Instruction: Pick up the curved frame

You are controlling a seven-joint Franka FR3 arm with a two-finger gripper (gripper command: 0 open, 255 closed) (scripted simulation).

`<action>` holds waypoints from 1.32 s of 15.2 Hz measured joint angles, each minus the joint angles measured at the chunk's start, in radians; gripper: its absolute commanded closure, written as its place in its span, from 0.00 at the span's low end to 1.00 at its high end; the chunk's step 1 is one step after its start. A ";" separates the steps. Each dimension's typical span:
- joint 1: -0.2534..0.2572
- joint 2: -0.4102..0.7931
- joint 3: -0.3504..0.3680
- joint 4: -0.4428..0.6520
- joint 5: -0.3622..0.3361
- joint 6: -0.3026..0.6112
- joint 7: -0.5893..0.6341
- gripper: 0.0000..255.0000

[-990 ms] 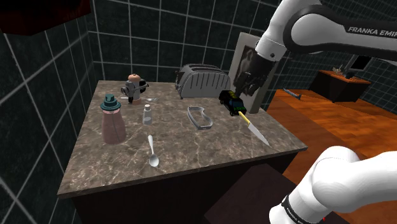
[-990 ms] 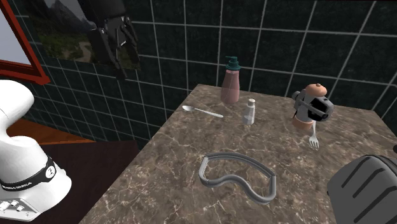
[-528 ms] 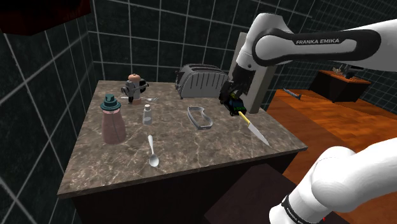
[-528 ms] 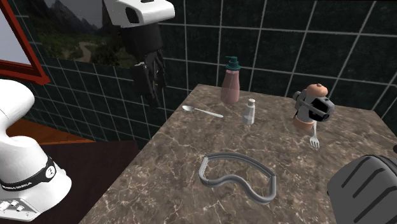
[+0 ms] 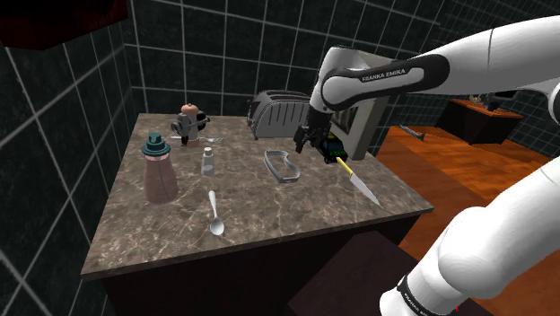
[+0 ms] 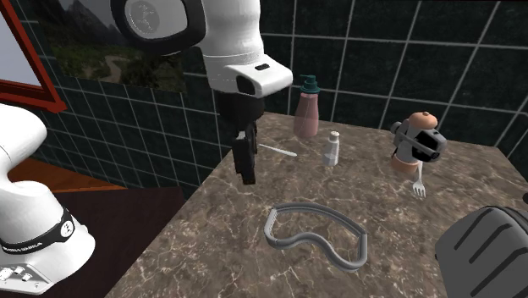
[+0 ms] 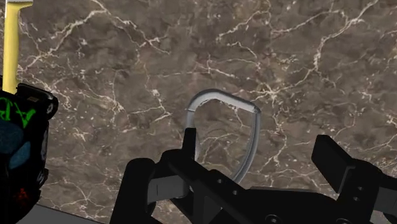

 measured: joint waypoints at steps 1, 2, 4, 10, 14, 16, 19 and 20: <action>-0.003 0.035 -0.004 0.018 -0.004 0.013 -0.007 0.00; -0.007 0.068 -0.008 0.023 -0.008 0.035 -0.014 0.00; -0.010 0.139 -0.012 0.061 -0.016 0.060 -0.021 0.00; -0.025 0.384 -0.027 0.217 -0.034 0.123 -0.050 0.00; -0.035 0.506 -0.034 0.309 -0.043 0.140 -0.066 0.00; -0.037 0.533 -0.035 0.311 -0.043 0.163 -0.068 0.00; -0.037 0.562 -0.035 0.308 -0.043 0.194 -0.065 0.00; -0.038 0.571 -0.035 0.308 -0.043 0.204 -0.066 0.00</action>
